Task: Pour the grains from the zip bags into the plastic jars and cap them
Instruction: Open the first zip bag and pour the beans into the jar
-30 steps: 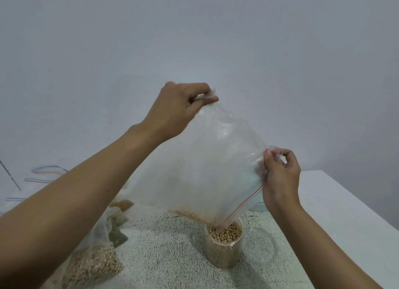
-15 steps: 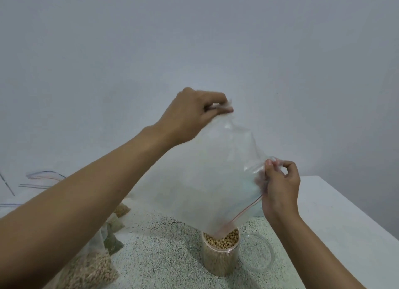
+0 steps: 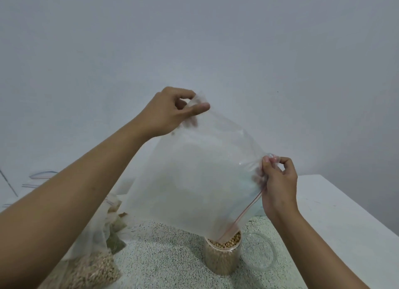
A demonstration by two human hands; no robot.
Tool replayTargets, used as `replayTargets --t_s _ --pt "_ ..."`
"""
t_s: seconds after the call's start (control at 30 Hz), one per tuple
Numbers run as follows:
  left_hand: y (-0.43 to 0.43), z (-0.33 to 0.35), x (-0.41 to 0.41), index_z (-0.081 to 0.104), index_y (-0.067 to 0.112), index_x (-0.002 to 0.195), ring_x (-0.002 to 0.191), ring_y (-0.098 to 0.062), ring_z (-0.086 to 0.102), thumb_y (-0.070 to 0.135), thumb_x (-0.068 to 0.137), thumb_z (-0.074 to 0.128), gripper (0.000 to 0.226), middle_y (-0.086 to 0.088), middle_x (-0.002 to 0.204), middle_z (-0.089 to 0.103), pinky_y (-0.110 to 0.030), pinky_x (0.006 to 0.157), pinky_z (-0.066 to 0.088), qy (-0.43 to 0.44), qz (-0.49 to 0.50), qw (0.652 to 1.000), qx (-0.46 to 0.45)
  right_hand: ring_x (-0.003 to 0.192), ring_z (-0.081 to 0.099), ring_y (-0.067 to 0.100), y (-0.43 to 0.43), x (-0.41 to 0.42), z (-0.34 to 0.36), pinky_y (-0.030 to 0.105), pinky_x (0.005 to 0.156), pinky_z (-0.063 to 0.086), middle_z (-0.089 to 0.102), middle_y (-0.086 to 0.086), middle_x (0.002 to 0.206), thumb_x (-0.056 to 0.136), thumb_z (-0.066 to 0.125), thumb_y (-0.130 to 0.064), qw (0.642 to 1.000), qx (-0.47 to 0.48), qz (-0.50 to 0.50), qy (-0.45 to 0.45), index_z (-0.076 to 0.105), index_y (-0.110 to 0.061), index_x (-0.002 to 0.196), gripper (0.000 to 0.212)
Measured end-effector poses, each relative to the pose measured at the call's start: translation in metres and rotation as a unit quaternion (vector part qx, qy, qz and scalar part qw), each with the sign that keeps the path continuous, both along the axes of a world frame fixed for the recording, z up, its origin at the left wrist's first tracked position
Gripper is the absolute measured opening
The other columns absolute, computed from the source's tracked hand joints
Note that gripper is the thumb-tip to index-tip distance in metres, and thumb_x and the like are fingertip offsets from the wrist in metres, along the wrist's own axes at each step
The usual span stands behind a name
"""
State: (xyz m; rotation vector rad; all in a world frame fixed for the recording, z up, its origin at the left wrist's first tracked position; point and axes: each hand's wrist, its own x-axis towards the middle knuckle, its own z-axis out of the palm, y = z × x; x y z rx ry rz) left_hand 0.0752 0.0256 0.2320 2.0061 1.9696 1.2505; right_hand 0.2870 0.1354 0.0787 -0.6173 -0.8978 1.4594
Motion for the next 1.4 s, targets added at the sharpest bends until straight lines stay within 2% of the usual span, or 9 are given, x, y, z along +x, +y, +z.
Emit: replayTargets --t_s 0.1,0.27,0.4,0.5,0.6,0.8,1.0,1.17,1.4 --pt "-0.012 -0.009 -0.014 0.073 0.032 0.111 0.095 -0.03 0.071 0.08 0.087 0.05 0.058 -0.007 0.101 0.076 -0.039 0.085 0.05 -0.063 -0.025 0.997 -0.036 0.061 0.054 0.007 0.0 0.0 0.001 0.02 0.055 0.049 0.063 -0.014 0.069 0.102 0.057 -0.005 1.0 0.013 0.008 -0.002 0.045 -0.018 0.089 0.022" --pt "-0.053 -0.066 -0.038 0.061 0.042 0.13 0.116 -0.002 0.065 0.082 0.08 0.049 0.065 0.015 0.125 0.069 -0.034 0.106 0.049 -0.108 -0.04 0.99 -0.084 0.062 0.052 0.008 0.004 0.002 -0.002 0.021 0.055 0.05 0.061 -0.012 0.068 0.102 0.056 -0.006 1.0 0.02 0.008 0.002 0.045 -0.018 0.09 0.02" --pt "-0.079 -0.133 -0.053 0.061 0.045 0.113 0.099 0.004 0.064 0.091 0.075 0.044 0.062 0.02 0.106 0.069 -0.026 0.091 0.051 -0.093 0.097 0.99 -0.049 0.061 0.052 0.009 0.01 0.002 -0.007 0.021 0.051 0.05 0.062 -0.012 0.068 0.102 0.057 -0.005 1.0 0.002 0.009 0.011 0.046 -0.018 0.09 0.02" --pt "-0.081 -0.16 -0.049 0.063 0.028 0.098 0.079 -0.009 0.064 0.071 0.095 0.047 0.046 0.012 0.089 0.068 -0.036 0.075 0.053 -0.068 0.146 0.987 0.004 0.061 0.052 0.01 0.015 0.001 -0.01 0.021 0.048 0.048 0.062 -0.012 0.068 0.102 0.057 -0.005 1.0 -0.013 0.012 0.016 0.046 -0.018 0.089 0.022" --pt "-0.074 -0.153 -0.042 0.061 0.029 0.087 0.074 -0.014 0.062 0.045 0.104 0.051 0.025 0.009 0.081 0.065 -0.027 0.069 0.047 -0.017 0.147 0.986 0.072 0.061 0.054 0.009 0.022 0.001 -0.011 0.021 0.049 0.049 0.065 -0.014 0.07 0.102 0.057 -0.007 1.0 -0.021 0.003 0.003 0.047 -0.019 0.092 0.019" --pt "-0.053 -0.114 -0.021 0.064 0.019 0.086 0.063 -0.009 0.056 0.035 0.104 0.057 0.026 0.003 0.072 0.061 -0.021 0.062 0.044 0.021 0.097 0.987 0.123 0.074 0.058 0.011 0.043 0.0 -0.018 0.032 0.075 0.049 0.067 -0.014 0.083 0.103 0.058 -0.015 0.998 -0.055 -0.031 0.014 0.05 -0.022 0.093 0.015" --pt "-0.043 -0.097 -0.009 0.068 0.028 0.093 0.071 -0.012 0.065 0.044 0.096 0.057 0.02 0.005 0.076 0.067 -0.035 0.072 0.053 0.047 0.06 0.989 0.125 0.072 0.056 0.004 0.053 -0.006 -0.031 0.021 0.074 0.049 0.059 -0.01 0.087 0.105 0.055 -0.017 0.997 -0.062 -0.04 0.012 0.047 -0.023 0.093 0.016" --pt "-0.047 -0.092 -0.005 0.073 0.018 0.091 0.065 -0.001 0.06 0.037 0.096 0.061 0.023 0.01 0.078 0.067 -0.013 0.064 0.044 0.059 0.097 0.981 0.158 0.068 0.056 0.0 0.059 -0.007 -0.031 0.019 0.07 0.047 0.059 -0.009 0.088 0.106 0.054 -0.017 0.998 -0.055 -0.027 0.009 0.047 -0.023 0.094 0.015" --pt "-0.051 -0.101 0.004 0.074 0.016 0.096 0.062 0.001 0.062 0.043 0.095 0.056 0.033 0.012 0.078 0.066 -0.013 0.061 0.046 0.079 0.132 0.974 0.168 0.102 0.055 0.014 0.061 -0.015 -0.037 0.031 0.096 0.046 0.058 0.001 0.109 0.106 0.054 -0.023 0.997 -0.057 0.043 -0.007 0.049 -0.023 0.097 0.01"
